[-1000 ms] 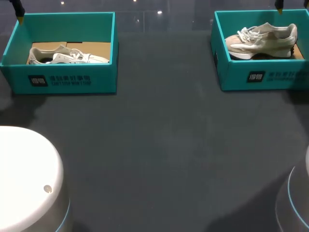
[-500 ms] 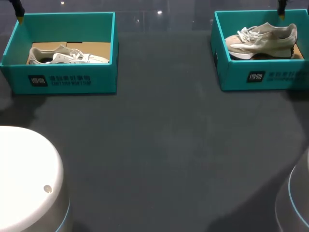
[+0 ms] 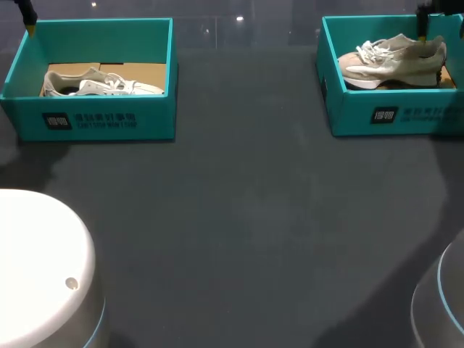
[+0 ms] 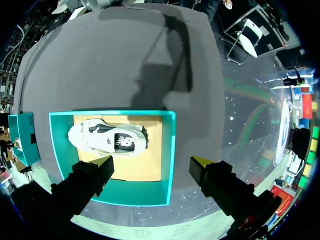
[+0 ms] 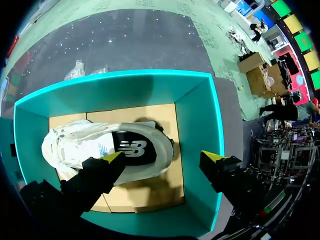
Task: Take the shoe out of the shoebox, open the shoe tongue, remove and reinsert the insole, then place the shoe into the shoebox
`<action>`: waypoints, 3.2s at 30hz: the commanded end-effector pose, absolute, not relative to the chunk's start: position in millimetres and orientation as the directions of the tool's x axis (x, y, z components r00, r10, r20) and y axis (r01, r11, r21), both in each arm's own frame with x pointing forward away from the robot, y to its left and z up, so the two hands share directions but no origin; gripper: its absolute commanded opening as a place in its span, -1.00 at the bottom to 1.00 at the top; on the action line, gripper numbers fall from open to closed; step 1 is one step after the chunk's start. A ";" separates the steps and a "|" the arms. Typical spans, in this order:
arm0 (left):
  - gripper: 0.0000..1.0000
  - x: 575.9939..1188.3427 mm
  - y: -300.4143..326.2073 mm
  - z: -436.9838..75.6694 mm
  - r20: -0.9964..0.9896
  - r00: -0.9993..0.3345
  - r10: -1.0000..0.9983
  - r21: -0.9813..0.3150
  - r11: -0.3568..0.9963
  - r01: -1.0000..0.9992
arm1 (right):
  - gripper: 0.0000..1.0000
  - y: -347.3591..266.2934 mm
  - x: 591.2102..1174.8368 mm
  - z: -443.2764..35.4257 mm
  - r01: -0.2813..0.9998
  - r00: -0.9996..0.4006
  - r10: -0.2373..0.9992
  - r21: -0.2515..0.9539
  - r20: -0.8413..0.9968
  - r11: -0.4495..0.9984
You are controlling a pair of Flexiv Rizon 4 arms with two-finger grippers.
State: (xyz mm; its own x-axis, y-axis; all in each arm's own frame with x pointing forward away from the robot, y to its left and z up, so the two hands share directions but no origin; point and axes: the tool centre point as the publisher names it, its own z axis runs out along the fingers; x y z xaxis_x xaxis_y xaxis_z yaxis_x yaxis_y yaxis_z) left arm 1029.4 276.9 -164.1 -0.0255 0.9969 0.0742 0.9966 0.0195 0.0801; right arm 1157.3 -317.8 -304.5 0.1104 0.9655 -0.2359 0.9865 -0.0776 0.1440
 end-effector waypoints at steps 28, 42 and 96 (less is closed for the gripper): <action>1.00 1028.7 277.3 -163.8 0.076 -0.025 0.997 0.081 0.019 0.997 | 0.33 -338.6 1170.0 -355.1 0.994 0.100 0.975 0.062 -0.197 -0.089; 1.00 1028.7 277.3 -163.8 0.076 -0.025 0.997 0.081 0.019 0.997 | 0.14 -337.3 1162.1 -369.3 0.996 0.091 0.979 0.029 -0.182 -0.087; 1.00 1028.7 277.3 -163.8 0.076 -0.025 0.997 0.081 0.019 0.997 | -1.00 -338.9 1147.0 -252.1 0.977 0.209 0.941 0.109 -0.266 -0.186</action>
State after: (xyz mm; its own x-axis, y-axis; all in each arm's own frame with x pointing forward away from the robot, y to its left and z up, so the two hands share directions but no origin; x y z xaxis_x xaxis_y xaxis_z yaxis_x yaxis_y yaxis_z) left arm 1029.4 276.9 -164.1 -0.0256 0.9969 0.0742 0.9966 0.0196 0.0801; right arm 1157.3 -345.0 -282.7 0.2052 0.9431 -0.2614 0.9776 -0.1847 0.1012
